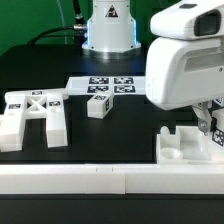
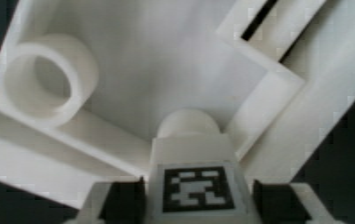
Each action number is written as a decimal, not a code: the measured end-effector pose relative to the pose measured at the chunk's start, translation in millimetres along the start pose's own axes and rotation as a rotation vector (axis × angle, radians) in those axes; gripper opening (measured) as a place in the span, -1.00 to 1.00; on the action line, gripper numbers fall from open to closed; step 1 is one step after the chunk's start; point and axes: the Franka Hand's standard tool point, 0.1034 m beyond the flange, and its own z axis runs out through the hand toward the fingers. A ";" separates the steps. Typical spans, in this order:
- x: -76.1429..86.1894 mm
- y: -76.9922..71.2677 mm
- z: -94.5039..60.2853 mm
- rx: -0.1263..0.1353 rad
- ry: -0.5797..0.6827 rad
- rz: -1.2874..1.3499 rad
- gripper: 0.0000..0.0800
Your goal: Assemble chair
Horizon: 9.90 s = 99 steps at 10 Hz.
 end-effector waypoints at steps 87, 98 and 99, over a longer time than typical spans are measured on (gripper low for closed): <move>-221.1 106.8 30.5 0.232 -0.930 0.551 0.55; -166.3 87.5 -31.8 0.196 -0.954 0.595 -0.28; -167.3 88.3 -29.9 0.198 -0.952 0.590 -0.28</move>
Offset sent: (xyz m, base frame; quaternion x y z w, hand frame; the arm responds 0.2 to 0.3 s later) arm -0.0026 -0.0017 0.0021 -0.0061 0.0065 0.2372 0.9714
